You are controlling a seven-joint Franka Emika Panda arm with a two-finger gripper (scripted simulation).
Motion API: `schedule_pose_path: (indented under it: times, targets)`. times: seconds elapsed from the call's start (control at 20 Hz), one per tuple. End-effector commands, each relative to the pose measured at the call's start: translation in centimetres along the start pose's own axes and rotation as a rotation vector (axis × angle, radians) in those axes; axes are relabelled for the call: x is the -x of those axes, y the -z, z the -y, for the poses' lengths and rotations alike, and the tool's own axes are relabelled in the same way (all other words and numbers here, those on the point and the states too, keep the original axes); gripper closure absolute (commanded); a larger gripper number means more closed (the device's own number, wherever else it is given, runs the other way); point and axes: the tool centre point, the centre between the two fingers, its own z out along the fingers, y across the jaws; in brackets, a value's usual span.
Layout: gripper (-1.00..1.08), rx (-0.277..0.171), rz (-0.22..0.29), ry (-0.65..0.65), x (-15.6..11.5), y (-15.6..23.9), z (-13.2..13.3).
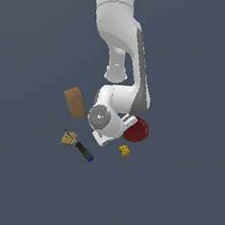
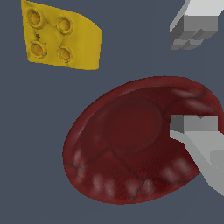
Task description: Pick up a designated object from a clutter of objects.
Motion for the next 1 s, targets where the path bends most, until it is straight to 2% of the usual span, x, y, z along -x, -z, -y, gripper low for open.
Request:
schedule_pose_path:
  times: [0.0,0.4,0.9,0.95]
  targets:
    - [-0.20,-0.013,0.002,0.014,0.0,-0.7,-0.1]
    - [-0.20,-0.018,0.003,0.018,0.0,-1.3,-0.1]
    - [-0.20,-0.019,0.003,0.021,0.1,-4.1,0.0]
    - [1.08,-0.019,0.003,0.021,0.1,-4.1,0.0]
